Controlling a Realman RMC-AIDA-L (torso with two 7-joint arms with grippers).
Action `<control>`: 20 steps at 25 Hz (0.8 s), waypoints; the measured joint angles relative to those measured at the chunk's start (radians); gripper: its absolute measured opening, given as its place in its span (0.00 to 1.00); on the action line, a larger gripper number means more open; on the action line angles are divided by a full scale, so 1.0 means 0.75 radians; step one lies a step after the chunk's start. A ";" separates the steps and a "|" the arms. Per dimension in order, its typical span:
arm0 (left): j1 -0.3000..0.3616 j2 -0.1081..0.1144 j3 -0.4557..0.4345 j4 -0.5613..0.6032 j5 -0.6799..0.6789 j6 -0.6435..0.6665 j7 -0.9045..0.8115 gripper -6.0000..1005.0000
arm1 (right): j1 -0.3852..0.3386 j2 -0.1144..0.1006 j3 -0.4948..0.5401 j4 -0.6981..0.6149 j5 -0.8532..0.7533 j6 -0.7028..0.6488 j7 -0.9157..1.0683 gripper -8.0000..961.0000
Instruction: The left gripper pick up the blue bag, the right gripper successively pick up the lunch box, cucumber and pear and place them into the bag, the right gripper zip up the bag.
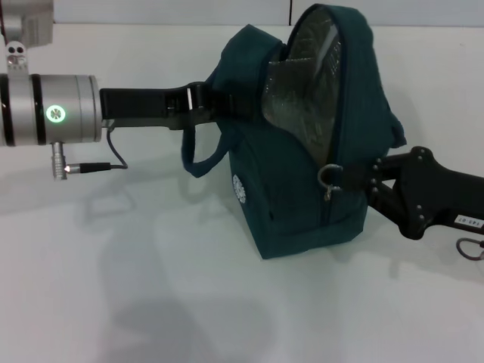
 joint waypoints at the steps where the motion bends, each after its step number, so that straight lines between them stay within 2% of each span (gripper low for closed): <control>1: -0.003 0.003 0.000 -0.024 -0.021 0.000 0.016 0.07 | 0.004 0.000 0.002 0.000 0.002 0.003 -0.004 0.01; 8: -0.009 0.015 -0.001 -0.075 -0.071 0.010 0.058 0.07 | 0.037 0.000 0.000 0.005 0.051 0.010 -0.014 0.01; 17: -0.010 0.020 -0.002 -0.078 -0.075 0.038 0.077 0.14 | 0.069 0.000 -0.003 0.015 0.065 0.033 -0.014 0.01; 20: -0.010 0.021 -0.002 -0.079 -0.078 0.050 0.107 0.23 | 0.072 0.000 -0.003 0.015 0.065 0.037 -0.014 0.01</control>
